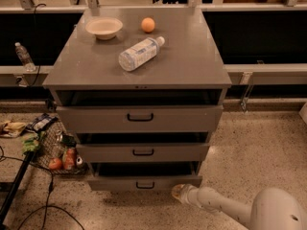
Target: Close bottom drawer
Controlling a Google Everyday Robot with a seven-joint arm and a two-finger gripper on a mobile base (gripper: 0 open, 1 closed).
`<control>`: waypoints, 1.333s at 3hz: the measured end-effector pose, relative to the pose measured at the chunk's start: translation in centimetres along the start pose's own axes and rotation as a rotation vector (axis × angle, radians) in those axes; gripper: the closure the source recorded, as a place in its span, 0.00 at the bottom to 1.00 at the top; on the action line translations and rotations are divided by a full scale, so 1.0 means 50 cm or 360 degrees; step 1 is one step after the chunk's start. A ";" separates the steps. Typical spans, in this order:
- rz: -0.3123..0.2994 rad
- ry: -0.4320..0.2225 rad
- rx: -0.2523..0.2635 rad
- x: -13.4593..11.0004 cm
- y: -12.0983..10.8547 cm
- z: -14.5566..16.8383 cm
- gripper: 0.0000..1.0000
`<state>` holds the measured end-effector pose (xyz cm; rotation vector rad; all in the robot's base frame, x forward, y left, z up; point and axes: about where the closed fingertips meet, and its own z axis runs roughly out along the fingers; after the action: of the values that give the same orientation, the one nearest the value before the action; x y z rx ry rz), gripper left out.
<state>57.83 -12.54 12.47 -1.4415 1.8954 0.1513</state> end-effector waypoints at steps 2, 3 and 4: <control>-0.0061 -0.0070 0.0039 -0.005 -0.068 0.044 1.00; -0.0079 -0.0127 0.0030 -0.017 -0.097 0.054 1.00; -0.0073 -0.0195 0.0006 -0.008 -0.155 0.019 1.00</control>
Offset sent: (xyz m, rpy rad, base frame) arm 0.1527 0.0029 -0.0001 0.0696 -0.2221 0.0923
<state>65.09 -14.57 14.55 -1.4387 1.7616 0.2093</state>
